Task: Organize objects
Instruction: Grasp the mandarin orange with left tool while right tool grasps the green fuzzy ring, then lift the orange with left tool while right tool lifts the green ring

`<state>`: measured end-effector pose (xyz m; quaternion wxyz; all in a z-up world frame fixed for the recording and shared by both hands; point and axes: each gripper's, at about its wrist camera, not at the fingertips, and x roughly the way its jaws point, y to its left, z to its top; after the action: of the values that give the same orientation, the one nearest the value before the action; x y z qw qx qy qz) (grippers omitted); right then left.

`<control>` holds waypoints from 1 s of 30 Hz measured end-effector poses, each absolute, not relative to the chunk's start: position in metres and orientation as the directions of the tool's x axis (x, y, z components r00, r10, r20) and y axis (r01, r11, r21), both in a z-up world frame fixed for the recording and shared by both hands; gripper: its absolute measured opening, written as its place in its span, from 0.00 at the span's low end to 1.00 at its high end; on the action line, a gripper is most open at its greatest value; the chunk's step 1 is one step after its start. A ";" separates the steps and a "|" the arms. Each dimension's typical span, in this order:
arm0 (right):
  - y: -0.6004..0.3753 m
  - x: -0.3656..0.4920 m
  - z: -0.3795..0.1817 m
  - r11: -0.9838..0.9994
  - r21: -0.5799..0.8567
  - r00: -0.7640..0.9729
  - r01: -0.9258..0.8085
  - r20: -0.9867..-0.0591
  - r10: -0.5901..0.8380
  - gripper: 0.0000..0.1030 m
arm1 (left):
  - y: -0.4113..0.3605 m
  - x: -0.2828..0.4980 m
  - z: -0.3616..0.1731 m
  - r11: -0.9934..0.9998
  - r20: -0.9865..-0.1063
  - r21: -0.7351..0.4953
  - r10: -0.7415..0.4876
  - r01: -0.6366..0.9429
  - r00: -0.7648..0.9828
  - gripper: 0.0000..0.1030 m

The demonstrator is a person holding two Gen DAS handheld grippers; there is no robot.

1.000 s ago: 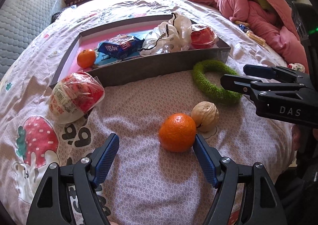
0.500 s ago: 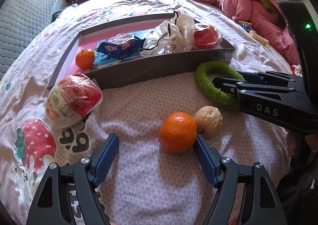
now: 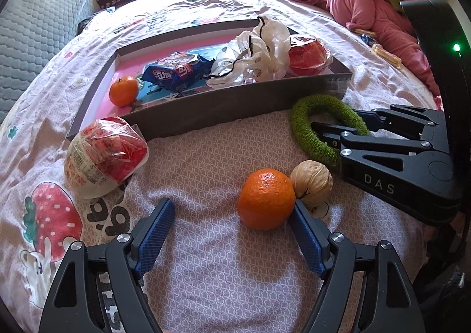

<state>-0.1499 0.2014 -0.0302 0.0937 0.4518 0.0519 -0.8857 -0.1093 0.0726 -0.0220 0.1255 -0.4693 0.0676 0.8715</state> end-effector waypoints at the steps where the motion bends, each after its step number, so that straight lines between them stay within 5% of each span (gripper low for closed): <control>1: 0.201 -0.149 -0.031 -0.977 -0.010 -0.576 0.215 -0.809 -0.118 0.35 | 0.073 -0.109 -0.022 -0.960 -0.833 0.003 0.153 -0.281 -0.532 0.78; 7: 0.204 -0.149 -0.031 -0.976 0.012 -0.577 0.219 -0.805 -0.139 0.32 | 0.071 -0.112 -0.017 -0.960 -0.820 -0.021 0.176 -0.278 -0.544 0.67; 14: 0.199 -0.148 -0.029 -0.974 -0.020 -0.595 0.224 -0.794 -0.120 0.23 | 0.078 -0.113 -0.018 -0.947 -0.823 -0.067 0.230 -0.313 -0.520 0.35; 30: 0.201 -0.143 -0.021 -0.972 -0.001 -0.622 0.234 -0.768 -0.149 0.15 | 0.075 -0.119 -0.006 -0.954 -0.787 -0.116 0.259 -0.278 -0.560 0.34</control>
<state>-0.1429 0.2012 -0.0209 0.1067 0.4213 0.0503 -0.8992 -0.1192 0.0747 -0.0064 0.1520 -0.4439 0.0106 0.8831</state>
